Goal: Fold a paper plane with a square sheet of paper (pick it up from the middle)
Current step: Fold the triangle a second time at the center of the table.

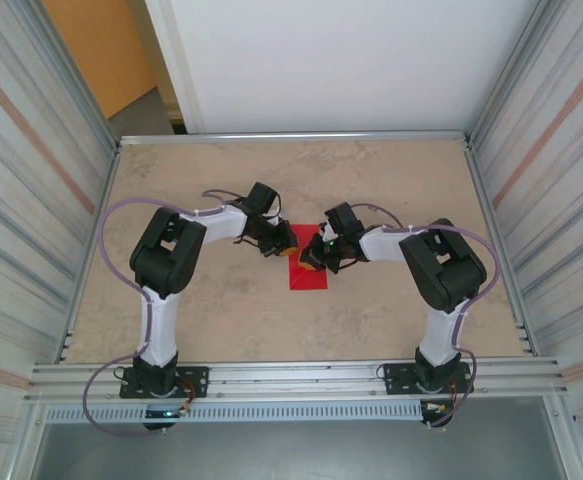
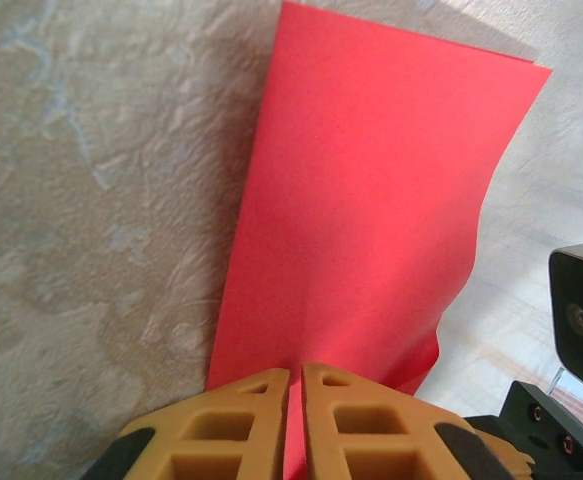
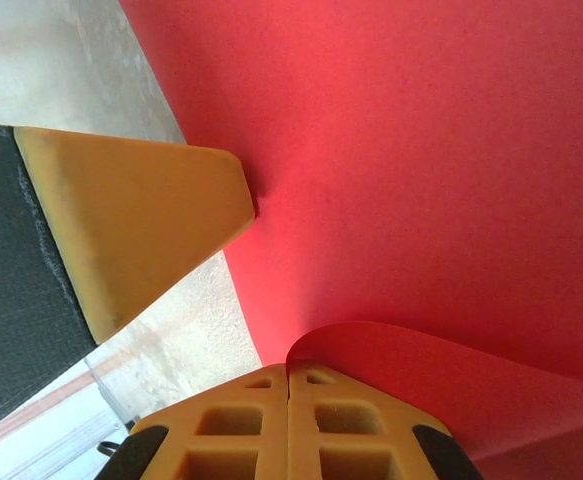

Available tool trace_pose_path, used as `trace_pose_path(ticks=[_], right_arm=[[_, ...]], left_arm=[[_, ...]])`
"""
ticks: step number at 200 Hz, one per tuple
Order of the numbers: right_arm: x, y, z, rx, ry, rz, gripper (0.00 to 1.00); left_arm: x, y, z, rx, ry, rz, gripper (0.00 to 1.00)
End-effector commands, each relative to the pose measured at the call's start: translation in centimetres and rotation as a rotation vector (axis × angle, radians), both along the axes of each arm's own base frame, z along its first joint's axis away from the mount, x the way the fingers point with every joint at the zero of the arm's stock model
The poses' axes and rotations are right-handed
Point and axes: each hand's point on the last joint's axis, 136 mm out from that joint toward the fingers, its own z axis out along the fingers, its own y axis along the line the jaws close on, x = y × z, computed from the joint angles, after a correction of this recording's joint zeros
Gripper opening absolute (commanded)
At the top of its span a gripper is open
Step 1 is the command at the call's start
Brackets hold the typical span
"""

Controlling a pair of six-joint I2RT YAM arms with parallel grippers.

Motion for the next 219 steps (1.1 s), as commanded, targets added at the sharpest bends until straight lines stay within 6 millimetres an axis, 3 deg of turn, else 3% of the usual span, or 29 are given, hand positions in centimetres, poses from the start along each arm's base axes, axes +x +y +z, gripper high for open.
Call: trace_pose_path(ticks=[1,141,150,219], right_arm=[[0.4,0.6,-0.1,0.003,0.008,-0.011,0.04],[0.1,-0.1,-1.1,-0.042,0.027,-0.022,0.04],[0.0,-0.2,-1.3,-0.048,0.032,-0.023,0.04],[-0.2,-0.2,-1.7,-0.058,0.044,-0.016,0.04]], left_arm=[[-2.0,1.6,-2.9,0.083,0.084,0.012,0.14],[-2.2,1.9,-3.3,0.096,0.090,0.020,0.14],[-1.9,1.7,-2.2,0.082,0.066,0.020,0.14],[-1.7,1.5,-1.9,0.071,0.061,0.018,0.14]])
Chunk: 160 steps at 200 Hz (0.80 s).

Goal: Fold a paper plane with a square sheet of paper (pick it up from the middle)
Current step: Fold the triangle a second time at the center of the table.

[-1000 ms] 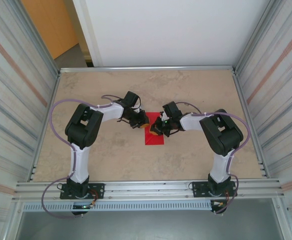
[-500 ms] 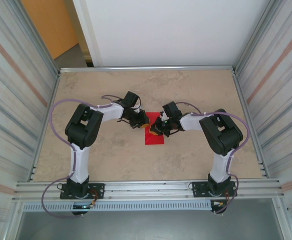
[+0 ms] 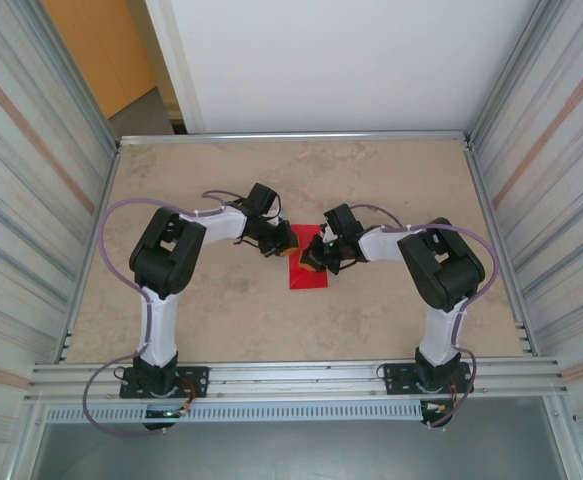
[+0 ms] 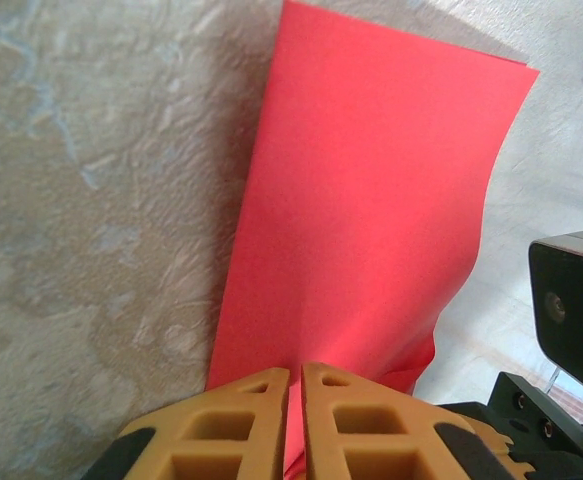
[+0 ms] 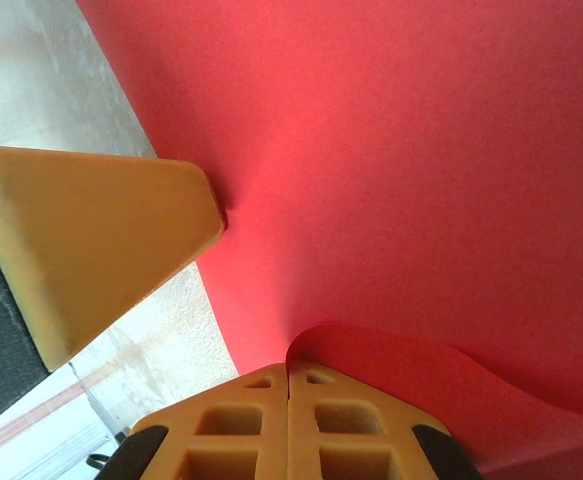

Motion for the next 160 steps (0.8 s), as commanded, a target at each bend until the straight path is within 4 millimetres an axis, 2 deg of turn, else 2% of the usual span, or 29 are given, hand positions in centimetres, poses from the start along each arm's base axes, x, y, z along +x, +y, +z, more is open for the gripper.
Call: trace_pose_path(ticks=[1,91,122,160], right_arm=[[-0.2,0.0,-1.0,-0.031,0.037,-0.004,0.04],[-0.7,-0.1,-2.0,-0.056,0.076,0.001,0.16],[-1.0,-0.3,-2.4,-0.067,0.091,0.000,0.22],[-1.2,-0.4,-2.4,-0.071,0.099,0.006,0.31]], left_arm=[[-1.8,1.6,-2.0,0.082,0.072,0.017,0.14],[-0.6,0.5,0.7,0.022,0.030,0.006,0.16],[0.8,0.7,3.1,-0.010,-0.019,0.028,0.17],[3.1,3.0,6.5,-0.025,-0.103,0.093,0.21]])
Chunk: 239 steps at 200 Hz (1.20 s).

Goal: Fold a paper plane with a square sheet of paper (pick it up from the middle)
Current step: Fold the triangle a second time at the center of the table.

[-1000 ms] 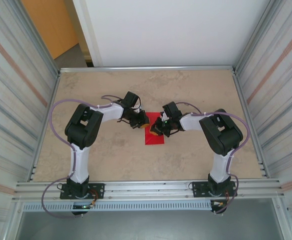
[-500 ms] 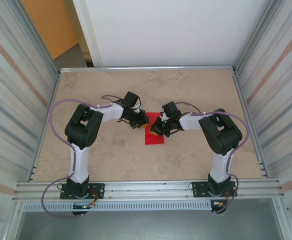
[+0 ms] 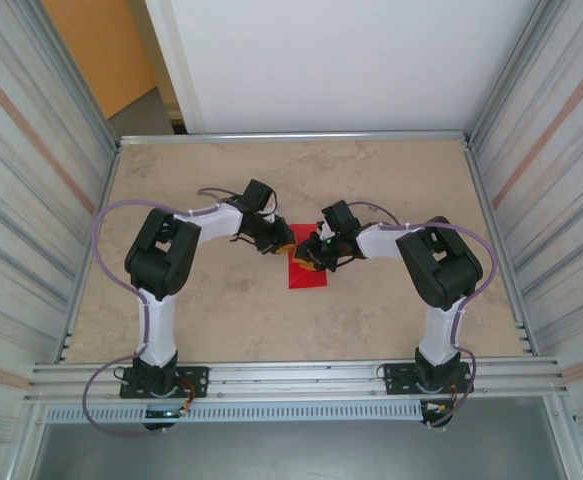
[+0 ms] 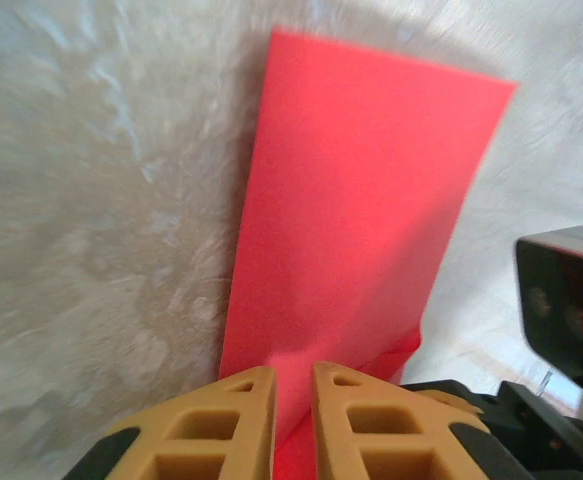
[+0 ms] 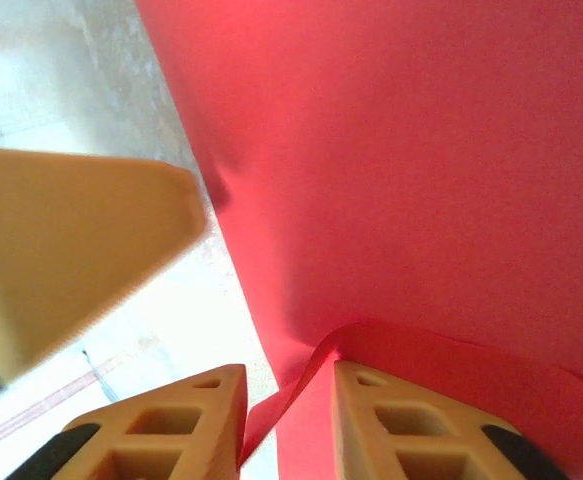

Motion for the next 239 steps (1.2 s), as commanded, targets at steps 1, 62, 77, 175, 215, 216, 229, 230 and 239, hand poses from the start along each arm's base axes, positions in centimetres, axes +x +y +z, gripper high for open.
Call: trace_pose_path(ticks=[1,62,77,175,215,216,229,230,239], right_arm=[[-1.6,-1.2,-3.1,-0.093,0.088,-0.007,0.31],[-2.2,-1.8,-3.6,-0.131,0.098,0.010,0.40],[-2.4,-2.0,-3.8,-0.140,0.103,0.013,0.42],[-3.8,-3.6,-5.9,-0.249,0.153,0.034,0.15],[-4.1,-4.1,-6.3,-0.284,0.166,0.037,0.07],[-4.1,-4.2,-6.3,-0.285,0.166,0.036,0.06],[-4.1,-4.1,-6.3,-0.285,0.167,0.038,0.05],[-4.1,-4.1,-6.3,-0.285,0.168,0.039,0.05],[-4.2,-4.2,-6.4,-0.286,0.169,0.039,0.04]], left_arm=[[2.2,1.6,4.8,-0.020,-0.099,0.056,0.21],[1.4,3.9,5.9,-0.004,-0.143,0.067,0.25],[0.9,4.1,5.8,-0.009,-0.137,0.068,0.25],[-4.3,1.7,3.9,-0.025,-0.105,-0.039,0.11],[-5.2,0.1,2.5,-0.004,-0.090,-0.093,0.02],[-5.3,0.0,2.5,-0.003,-0.090,-0.095,0.02],[-5.1,-0.3,2.1,0.005,-0.086,-0.098,0.00],[-5.0,-0.3,2.1,0.005,-0.087,-0.098,0.00],[-4.9,-0.4,1.8,0.010,-0.081,-0.098,0.00]])
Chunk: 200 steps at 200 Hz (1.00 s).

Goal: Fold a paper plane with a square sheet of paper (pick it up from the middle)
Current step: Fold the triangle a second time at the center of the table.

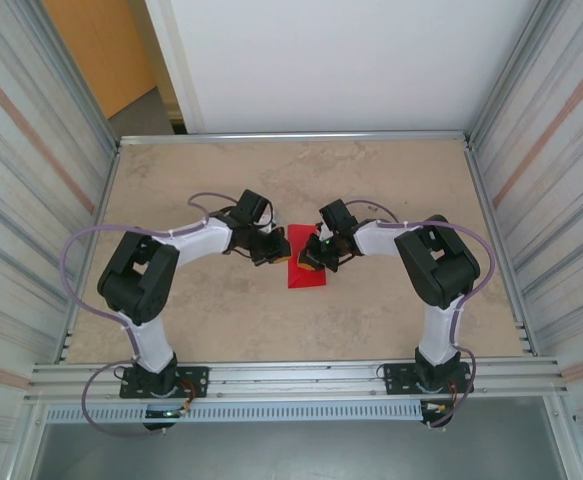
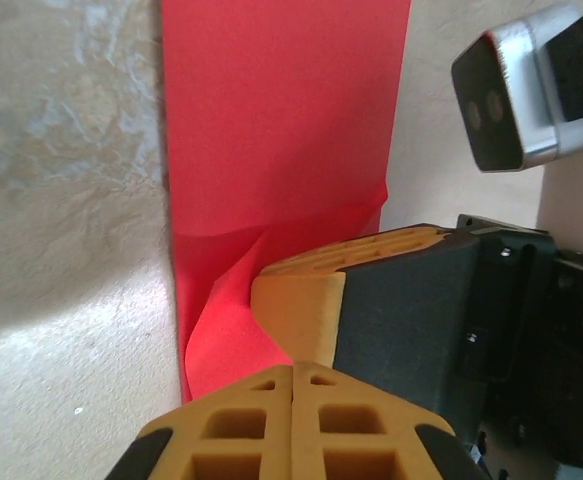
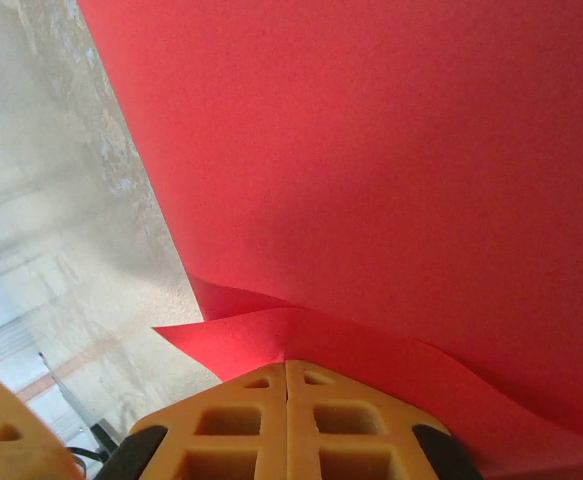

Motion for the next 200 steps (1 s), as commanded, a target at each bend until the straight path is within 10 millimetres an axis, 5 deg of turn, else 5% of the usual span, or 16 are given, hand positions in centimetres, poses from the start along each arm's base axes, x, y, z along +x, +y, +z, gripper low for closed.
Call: trace_pose_path(ticks=[1,62,144,200], right_arm=[[-3.6,-3.5,-5.3,-0.205,0.152,-0.006,0.04],[-3.4,-3.3,-5.0,-0.194,0.138,-0.006,0.03],[-2.6,-2.5,-3.6,-0.149,0.101,-0.006,0.04],[0.8,-1.3,3.7,0.023,-0.095,0.021,0.09]], left_arm=[[0.6,-0.5,-0.5,0.011,-0.006,-0.018,0.00],[1.8,-1.7,-1.9,0.026,0.011,-0.020,0.00],[0.5,0.2,-5.0,0.142,0.068,-0.008,0.00],[-0.4,1.4,-6.8,0.207,0.109,-0.012,0.00]])
